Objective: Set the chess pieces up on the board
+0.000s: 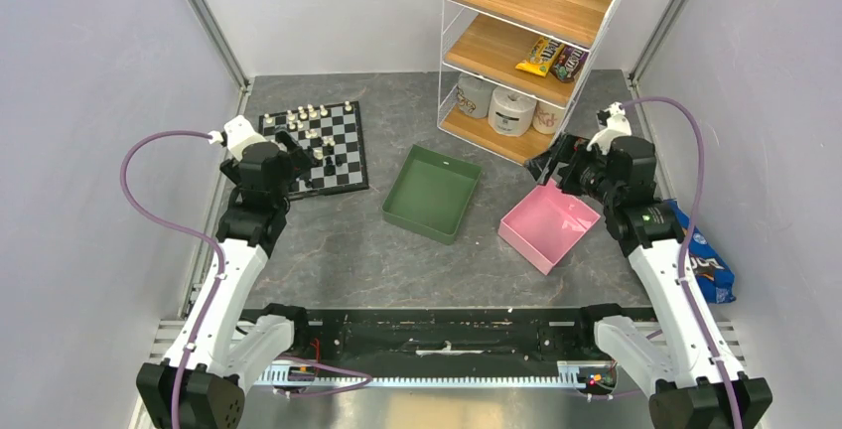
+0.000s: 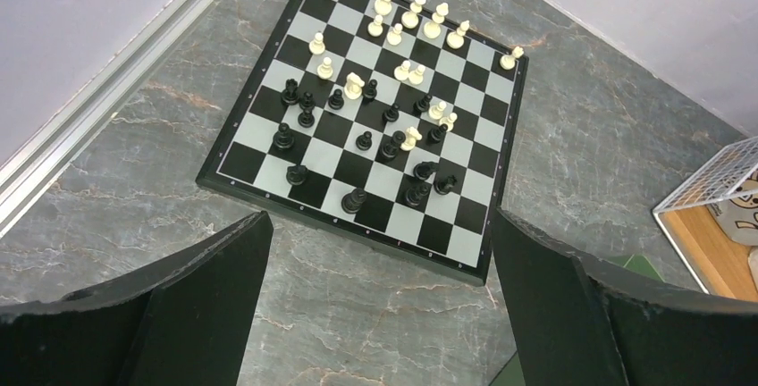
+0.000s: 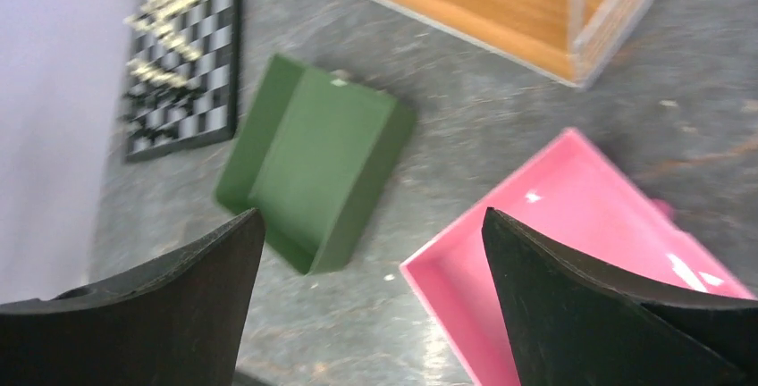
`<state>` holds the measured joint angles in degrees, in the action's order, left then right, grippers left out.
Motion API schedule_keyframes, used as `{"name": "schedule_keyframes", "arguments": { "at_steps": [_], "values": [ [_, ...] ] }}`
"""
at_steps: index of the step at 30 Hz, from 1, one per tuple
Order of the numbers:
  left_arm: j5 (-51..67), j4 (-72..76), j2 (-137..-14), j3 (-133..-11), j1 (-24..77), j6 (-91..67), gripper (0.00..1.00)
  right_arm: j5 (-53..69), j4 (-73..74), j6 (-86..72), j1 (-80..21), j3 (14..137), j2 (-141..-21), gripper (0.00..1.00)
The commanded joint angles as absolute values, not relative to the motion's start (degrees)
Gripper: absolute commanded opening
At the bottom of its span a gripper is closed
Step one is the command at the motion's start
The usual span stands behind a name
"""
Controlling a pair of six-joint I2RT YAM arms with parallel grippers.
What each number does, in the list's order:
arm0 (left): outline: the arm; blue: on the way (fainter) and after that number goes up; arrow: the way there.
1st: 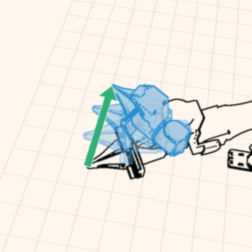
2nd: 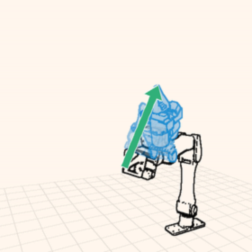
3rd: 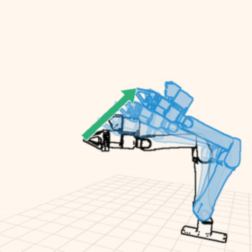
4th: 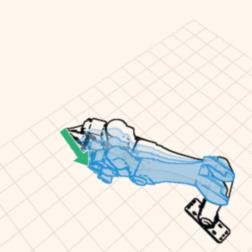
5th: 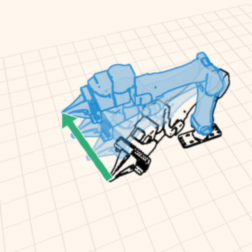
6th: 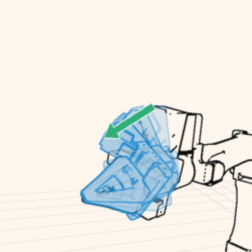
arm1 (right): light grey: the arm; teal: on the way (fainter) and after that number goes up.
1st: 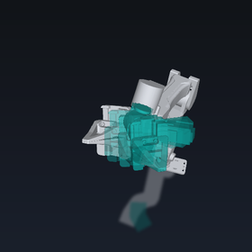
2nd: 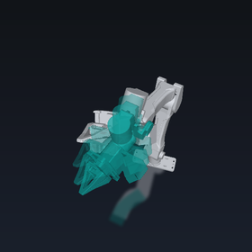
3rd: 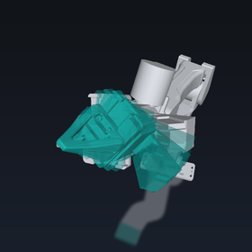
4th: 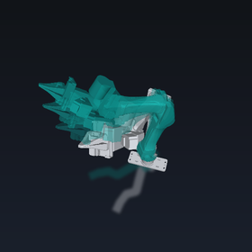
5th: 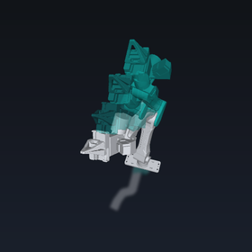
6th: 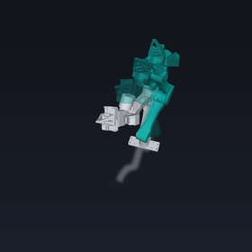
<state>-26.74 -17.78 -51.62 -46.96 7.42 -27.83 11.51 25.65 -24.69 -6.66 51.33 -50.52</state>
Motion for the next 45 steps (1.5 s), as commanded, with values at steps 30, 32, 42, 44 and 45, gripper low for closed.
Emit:
{"name": "schedule_keyframes", "arguments": {
  "at_steps": [30, 32, 42, 44, 45],
  "values": [
    [-25.49, -26.02, -39.34, -42.43, 7.12, -35.92, 1.00, -12.30, 25.78, -34.69, -40.54, 76.56, -104.17, 0.99],
    [-25.47, -26.02, -40.01, -42.80, 7.12, -35.57, 1.00, -11.52, 25.49, -34.56, -38.27, 73.86, -103.74, 0.99],
    [-26.06, -25.99, -41.01, -42.85, 7.13, -34.29, 1.00, -11.16, 26.63, -27.97, -26.61, 59.32, -91.53, 0.99],
    [-26.18, -26.02, -40.65, -42.48, 7.12, -33.87, 1.00, -11.69, 27.27, -26.80, -23.40, 57.71, -89.81, 0.99],
    [-26.32, -26.02, -40.57, -42.29, 7.17, -33.53, 1.00, -11.83, 27.35, -26.19, -21.94, 57.05, -89.04, 0.99]
  ]
}}
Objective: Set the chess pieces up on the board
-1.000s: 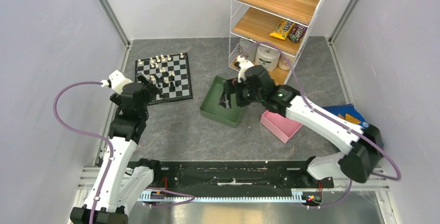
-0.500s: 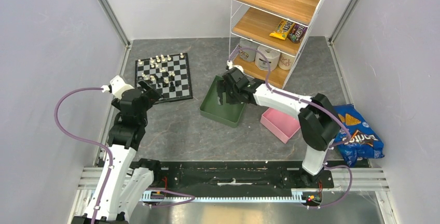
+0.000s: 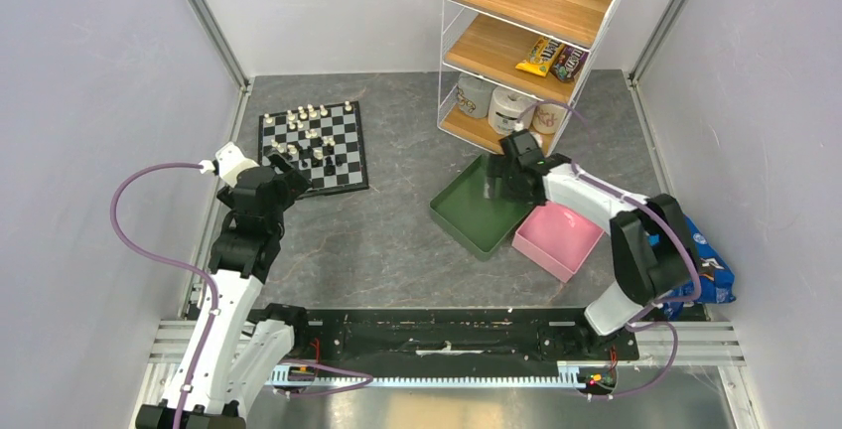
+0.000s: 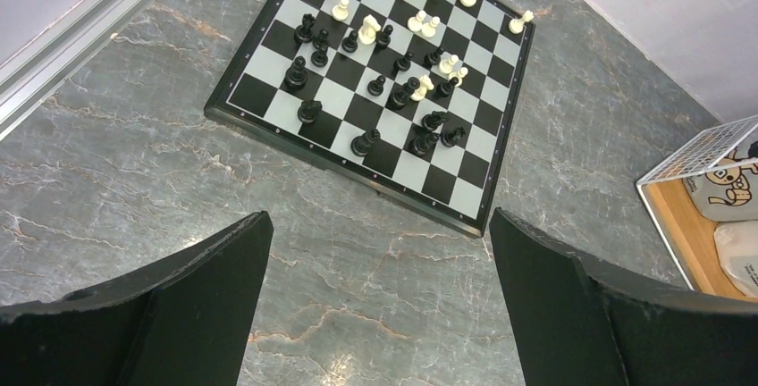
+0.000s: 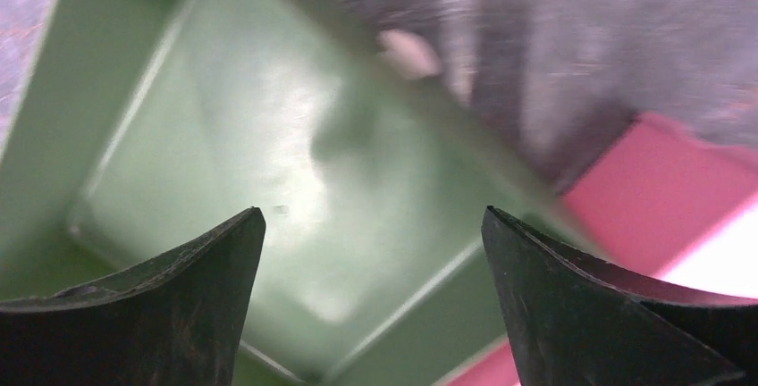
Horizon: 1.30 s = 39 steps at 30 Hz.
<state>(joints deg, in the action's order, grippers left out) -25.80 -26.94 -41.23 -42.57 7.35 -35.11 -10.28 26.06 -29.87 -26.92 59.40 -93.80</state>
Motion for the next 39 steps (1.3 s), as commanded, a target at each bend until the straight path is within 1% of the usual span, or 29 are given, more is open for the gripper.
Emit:
{"name": "schedule_keyframes", "arguments": {
  "at_steps": [1, 3, 8, 13, 15, 18, 21, 23, 27, 31, 35, 37, 39],
  "values": [
    [-26.56, -25.97, -40.36, -42.15, 7.12, -33.33, 1.00, -11.80, 27.41, -25.93, -20.75, 56.31, -88.29, 0.99],
    [-26.93, -26.02, -40.36, -42.10, 7.20, -32.92, 1.00, -11.38, 27.44, -25.24, -18.73, 55.47, -87.25, 0.99],
    [-27.06, -27.26, -40.90, -43.21, 7.12, -32.00, 1.00, -11.25, 29.06, -23.42, -17.58, 55.76, -85.00, 0.99],
    [-27.73, -27.12, -40.69, -42.31, 7.13, -32.17, 1.00, -0.36, 27.98, -24.74, -17.63, 56.45, -80.27, 0.99],
    [-27.73, -26.74, -40.91, -42.13, 7.12, -32.23, 1.00, 6.21, 25.95, -26.20, -17.85, 56.12, -78.10, 0.99],
    [-27.73, -26.72, -41.37, -42.34, 7.12, -32.12, 1.00, 11.22, 23.24, -28.09, -20.46, 56.95, -76.33, 0.99],
    [-27.53, -26.72, -41.54, -42.37, 7.16, -32.23, 1.00, 10.06, 21.91, -29.16, -27.20, 59.69, -77.71, 0.99],
    [-27.35, -26.67, -41.52, -42.32, 7.13, -32.60, 1.00, 8.46, 21.52, -29.88, -32.82, 62.32, -80.82, 0.99],
    [-26.98, -26.72, -41.43, -42.10, 7.15, -32.70, 1.00, 8.12, 19.96, -32.93, -39.85, 67.09, -89.95, 0.99],
    [-27.21, -26.68, -41.34, -42.16, 7.12, -32.16, 1.00, 6.88, 21.65, -32.97, -46.28, 67.68, -95.06, 0.99],
    [-27.17, -27.00, -41.64, -43.04, 7.13, -31.37, 1.00, 5.04, 23.03, -34.38, -48.73, 60.65, -91.65, 0.99],
    [-27.53, -26.94, -41.72, -43.09, 7.13, -31.11, 1.00, 3.19, 23.48, -35.17, -48.78, 55.20, -85.85, 0.99],
    [-27.80, -26.73, -41.94, -43.07, 7.13, -30.98, 1.00, -1.16, 26.08, -35.37, -48.75, 50.33, -79.92, 0.99]
  ]
}}
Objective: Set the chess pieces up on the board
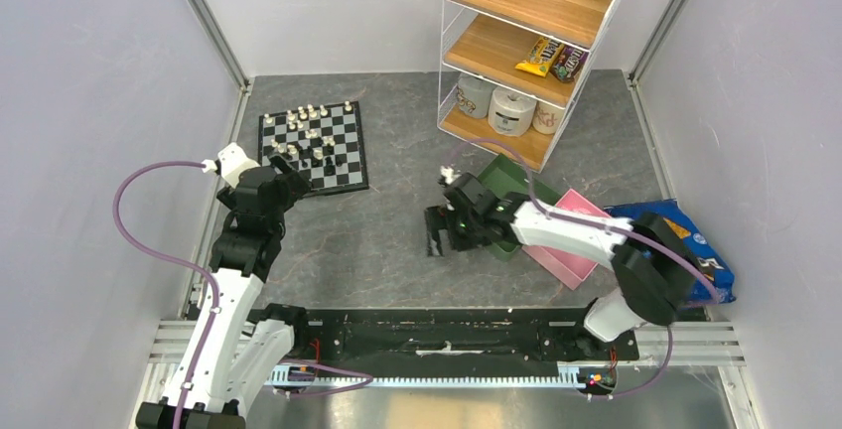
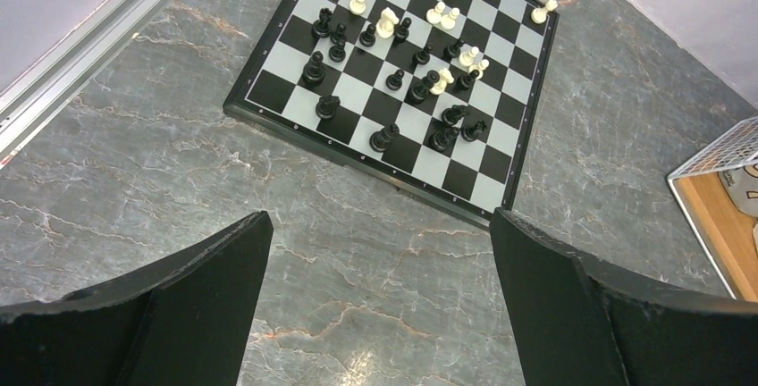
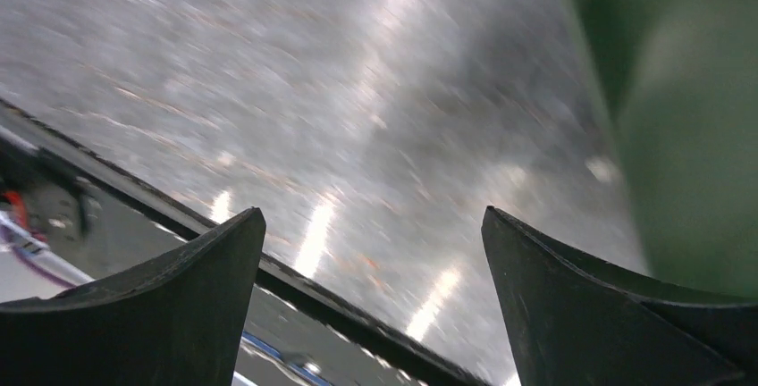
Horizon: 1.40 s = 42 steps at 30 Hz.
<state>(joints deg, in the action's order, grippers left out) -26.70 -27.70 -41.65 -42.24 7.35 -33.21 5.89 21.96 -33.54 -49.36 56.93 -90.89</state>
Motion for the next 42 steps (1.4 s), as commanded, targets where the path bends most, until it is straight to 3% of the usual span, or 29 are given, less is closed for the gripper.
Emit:
{"name": "schedule_keyframes", "arguments": {
  "at_steps": [1, 4, 12, 18, 24, 35, 39, 42],
  "values": [
    [-27.78, -26.48, -42.24, -43.07, 7.12, -31.01, 1.00, -4.25, 27.93, -35.62, -48.65, 48.79, -77.33, 0.99],
    [-27.19, -25.87, -43.21, -43.62, 7.16, -31.00, 1.00, -11.18, 34.58, -37.50, -47.48, 44.22, -70.25, 0.99],
    [-24.42, -25.16, -45.92, -44.76, 7.17, -31.67, 1.00, -11.43, 38.48, -41.01, -32.93, 35.09, -58.53, 0.99],
    [-23.65, -25.05, -46.14, -44.74, 7.18, -31.62, 1.00, -18.11, 42.83, -40.32, -23.33, 39.01, -55.75, 0.99],
    [-23.91, -25.95, -46.01, -45.26, 7.14, -29.81, 1.00, -16.97, 43.06, -35.04, -15.17, 43.33, -58.08, 0.99],
    [-23.96, -25.28, -47.11, -45.53, 7.08, -29.44, 1.00, 7.00, 37.14, -32.76, -17.01, 47.27, -52.55, 0.99],
    [-23.89, -25.41, -50.00, -46.00, 7.04, -29.62, 1.00, 5.71, 32.53, -35.22, -23.90, 48.20, -54.00, 0.99],
    [-24.59, -26.63, -53.00, -46.99, 6.96, -29.67, 1.00, 2.03, 29.34, -35.41, -31.40, 50.58, -59.77, 0.91]
  ]
}}
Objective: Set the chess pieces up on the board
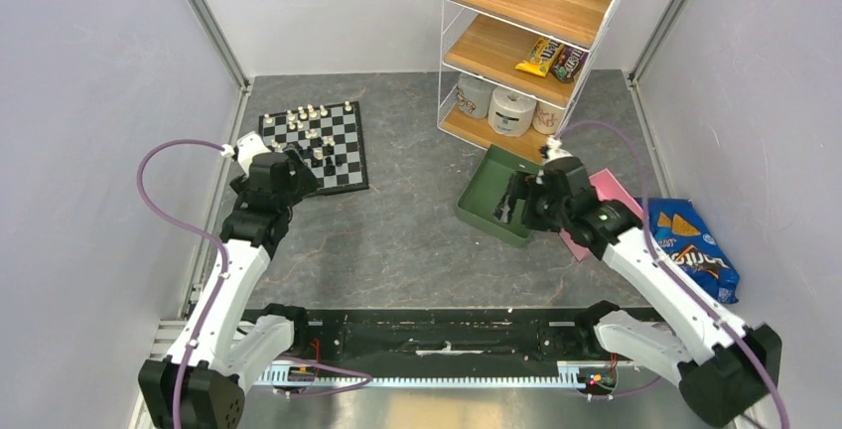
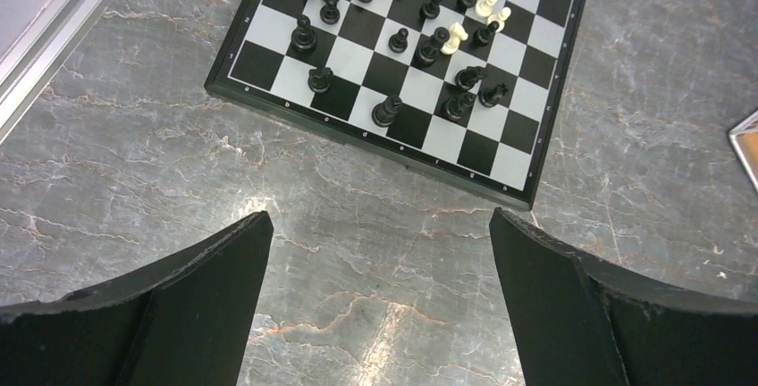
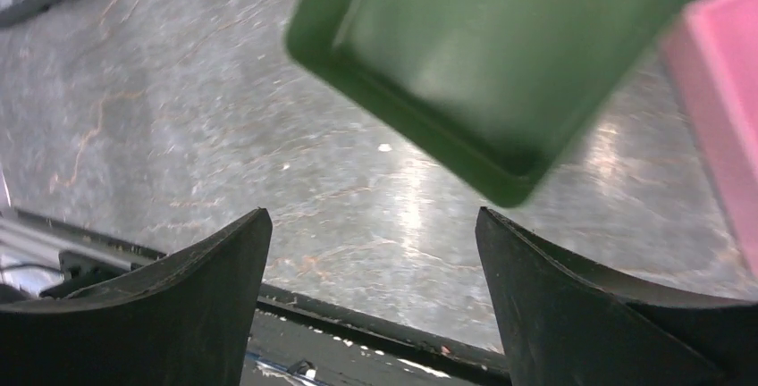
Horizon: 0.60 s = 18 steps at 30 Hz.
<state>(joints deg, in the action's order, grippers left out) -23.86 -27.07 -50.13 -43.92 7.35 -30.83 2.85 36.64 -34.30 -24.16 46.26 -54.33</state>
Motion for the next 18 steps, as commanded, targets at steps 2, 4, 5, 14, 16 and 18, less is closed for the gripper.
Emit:
{"name": "schedule_keyframes", "arguments": {
  "at_steps": [2, 4, 5, 14, 16, 18],
  "values": [
    [-24.77, -27.11, -54.69, -47.57, 6.67, -29.59, 1.00, 0.99, 27.14, -36.08, -35.67, 53.41, -64.58, 0.86],
    [-24.68, -27.67, -56.26, -48.24, 6.03, -29.91, 1.00, 0.63, 24.60, -36.18, -38.03, 55.87, -69.22, 0.81],
    [-24.25, -27.99, -56.89, -48.61, 5.61, -29.98, 1.00, 0.36, 23.41, -36.45, -38.74, 57.32, -71.59, 0.76],
    [-20.60, -28.61, -57.78, -49.31, -2.25, -31.44, 1.00, 2.31, 18.35, -37.09, -44.13, 71.02, -90.14, 0.78],
    [-17.77, -28.56, -58.35, -49.31, -5.71, -32.01, 1.00, 3.85, 18.26, -37.09, -44.74, 74.30, -94.06, 0.79],
    [-15.56, -27.76, -59.08, -49.22, -8.45, -31.98, 1.00, 4.95, 18.34, -36.68, -45.09, 77.86, -97.98, 0.78]
  ]
}}
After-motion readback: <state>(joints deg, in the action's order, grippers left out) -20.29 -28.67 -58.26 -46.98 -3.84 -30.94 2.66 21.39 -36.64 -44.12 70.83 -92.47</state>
